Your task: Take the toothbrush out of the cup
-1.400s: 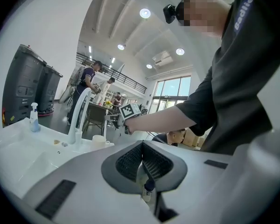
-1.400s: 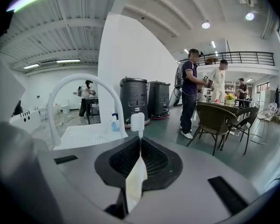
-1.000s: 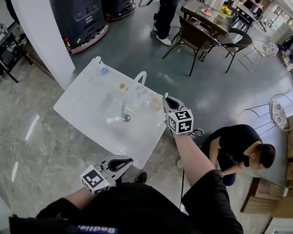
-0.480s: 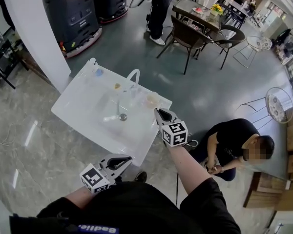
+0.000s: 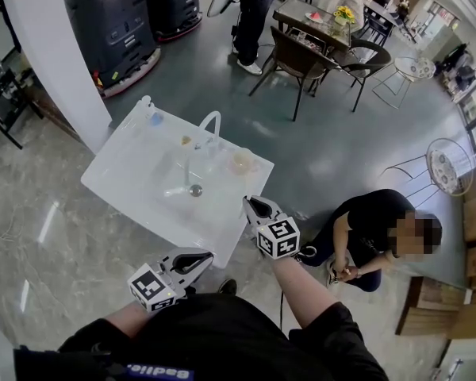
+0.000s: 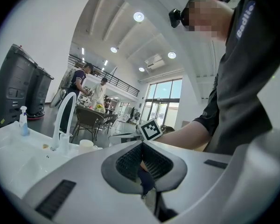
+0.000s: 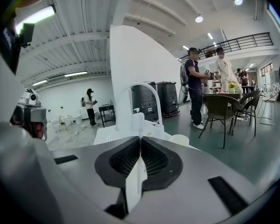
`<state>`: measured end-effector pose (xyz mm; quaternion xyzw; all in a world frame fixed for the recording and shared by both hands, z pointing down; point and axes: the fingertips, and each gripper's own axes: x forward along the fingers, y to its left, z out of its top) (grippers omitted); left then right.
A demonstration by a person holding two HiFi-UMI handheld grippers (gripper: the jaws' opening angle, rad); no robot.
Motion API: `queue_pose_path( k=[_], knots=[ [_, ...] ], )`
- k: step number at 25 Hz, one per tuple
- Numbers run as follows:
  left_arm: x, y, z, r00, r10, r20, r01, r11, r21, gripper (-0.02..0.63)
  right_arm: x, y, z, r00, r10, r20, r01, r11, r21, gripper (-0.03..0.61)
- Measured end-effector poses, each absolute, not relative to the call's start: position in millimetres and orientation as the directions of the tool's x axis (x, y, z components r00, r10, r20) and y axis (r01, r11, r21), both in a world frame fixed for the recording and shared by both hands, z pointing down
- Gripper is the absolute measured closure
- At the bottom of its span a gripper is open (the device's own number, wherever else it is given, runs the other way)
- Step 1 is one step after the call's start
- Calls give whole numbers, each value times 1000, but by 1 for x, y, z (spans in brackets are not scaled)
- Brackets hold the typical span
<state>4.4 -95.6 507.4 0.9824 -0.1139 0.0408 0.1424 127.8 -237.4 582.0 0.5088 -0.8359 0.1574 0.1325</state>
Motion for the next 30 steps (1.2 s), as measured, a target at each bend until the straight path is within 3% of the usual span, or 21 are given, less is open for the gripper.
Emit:
queue_pose_path(
  k=[30],
  knots=[
    [9, -78, 495, 978, -183, 103, -203, -949, 242, 604, 79, -98, 526, -543, -799, 256, -836, 486, -256, 558]
  ],
)
